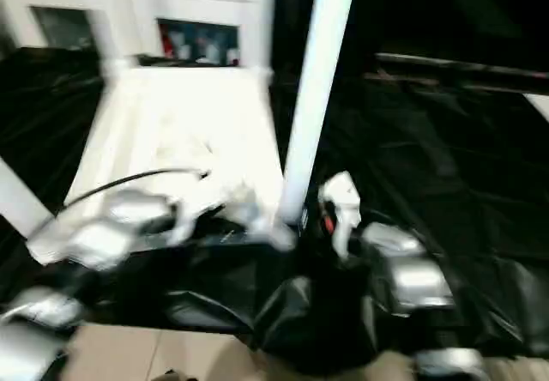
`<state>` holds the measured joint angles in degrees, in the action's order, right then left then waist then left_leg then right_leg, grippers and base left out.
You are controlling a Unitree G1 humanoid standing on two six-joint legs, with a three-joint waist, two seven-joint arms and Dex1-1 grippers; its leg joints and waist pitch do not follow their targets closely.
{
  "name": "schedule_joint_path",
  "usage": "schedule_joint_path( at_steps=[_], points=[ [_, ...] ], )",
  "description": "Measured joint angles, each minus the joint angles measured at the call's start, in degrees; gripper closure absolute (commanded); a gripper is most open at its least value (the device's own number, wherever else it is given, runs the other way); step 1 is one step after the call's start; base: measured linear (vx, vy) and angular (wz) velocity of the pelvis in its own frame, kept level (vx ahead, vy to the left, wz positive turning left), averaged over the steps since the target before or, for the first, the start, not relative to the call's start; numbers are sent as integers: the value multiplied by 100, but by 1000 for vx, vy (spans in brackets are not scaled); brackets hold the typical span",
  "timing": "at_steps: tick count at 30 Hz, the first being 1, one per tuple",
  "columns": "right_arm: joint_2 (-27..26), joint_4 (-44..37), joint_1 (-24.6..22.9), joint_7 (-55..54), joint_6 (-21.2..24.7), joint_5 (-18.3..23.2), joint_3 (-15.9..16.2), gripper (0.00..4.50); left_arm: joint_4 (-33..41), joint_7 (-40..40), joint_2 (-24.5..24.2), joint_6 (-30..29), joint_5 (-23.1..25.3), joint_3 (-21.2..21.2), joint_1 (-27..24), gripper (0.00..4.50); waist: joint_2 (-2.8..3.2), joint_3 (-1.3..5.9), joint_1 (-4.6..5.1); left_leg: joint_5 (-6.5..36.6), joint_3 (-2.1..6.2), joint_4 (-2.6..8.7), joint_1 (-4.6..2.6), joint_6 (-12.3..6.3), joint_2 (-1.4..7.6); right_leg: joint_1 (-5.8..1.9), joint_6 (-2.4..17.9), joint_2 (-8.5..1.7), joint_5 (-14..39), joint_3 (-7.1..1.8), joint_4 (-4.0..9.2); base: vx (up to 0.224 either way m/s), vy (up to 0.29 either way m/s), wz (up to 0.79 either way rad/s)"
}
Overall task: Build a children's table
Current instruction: Rotate leg to tighten
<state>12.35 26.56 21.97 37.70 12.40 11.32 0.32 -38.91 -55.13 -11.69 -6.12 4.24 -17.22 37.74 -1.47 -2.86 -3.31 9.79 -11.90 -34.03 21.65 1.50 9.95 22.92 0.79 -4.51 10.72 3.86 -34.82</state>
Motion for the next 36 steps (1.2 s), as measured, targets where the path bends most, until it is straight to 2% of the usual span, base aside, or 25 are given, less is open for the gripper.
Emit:
schedule_joint_path(
  at_steps=[4,7,9,11,13,15,24,31,33,36],
  points=[
    [-385,87,87,-984,2,-54,-223,212,-343,676,398,-83,90,9,211,450,0,0,14,0,2,1,0,0,-1,-1,0,0,0,0,5,0,0,0],
    [-493,87,119,-1296,-34,-142,-257,212,-510,878,533,-77,129,14,311,450,3,4,9,0,3,1,0,0,-1,-6,2,0,-4,0,5,0,0,0],
    [-519,83,91,-1306,-173,-243,-259,142,-553,878,553,-20,172,30,331,450,4,5,2,1,2,3,-1,0,-3,-9,2,0,-7,-1,5,0,0,0],
    [-522,22,44,-1226,-199,-237,-258,142,-563,798,544,8,185,50,335,450,4,6,-3,1,3,11,-2,0,-3,-8,3,0,-9,0,4,0,0,0],
    [-503,-36,4,-1094,-232,-223,-251,116,-562,714,514,30,183,50,335,450,4,5,-5,1,3,18,-3,0,-3,-6,3,1,-10,2,4,0,0,0],
    [-310,-109,-69,-720,-321,-220,-148,95,-520,520,426,44,143,49,322,450,4,4,-5,1,4,22,-3,0,-2,-4,1,1,-9,4,4,0,0,0],
    [855,-662,-171,1718,-91,84,475,95,-3,-1005,-394,299,-196,-9,-12,450,3,0,-29,1,5,32,8,0,-1,5,19,2,-20,8,4,0,0,0],
    [1216,-818,-180,2792,5,215,865,95,603,-2003,-871,244,-463,-138,-341,450,0,-2,-165,4,4,31,24,-1,-1,14,22,2,-22,7,9,0,0,0],
    [1245,-819,-181,2910,20,255,889,95,735,-2182,-955,207,-494,-157,-415,450,0,-3,-209,3,4,31,28,-1,0,16,23,2,-22,10,9,0,0,0],
    [1243,-826,-180,3003,94,280,908,127,841,-2289,-996,149,-511,-177,-461,450,-1,-3,-229,3,3,28,29,-1,0,16,25,1,-23,8,9,0,0,0]
  ],
)
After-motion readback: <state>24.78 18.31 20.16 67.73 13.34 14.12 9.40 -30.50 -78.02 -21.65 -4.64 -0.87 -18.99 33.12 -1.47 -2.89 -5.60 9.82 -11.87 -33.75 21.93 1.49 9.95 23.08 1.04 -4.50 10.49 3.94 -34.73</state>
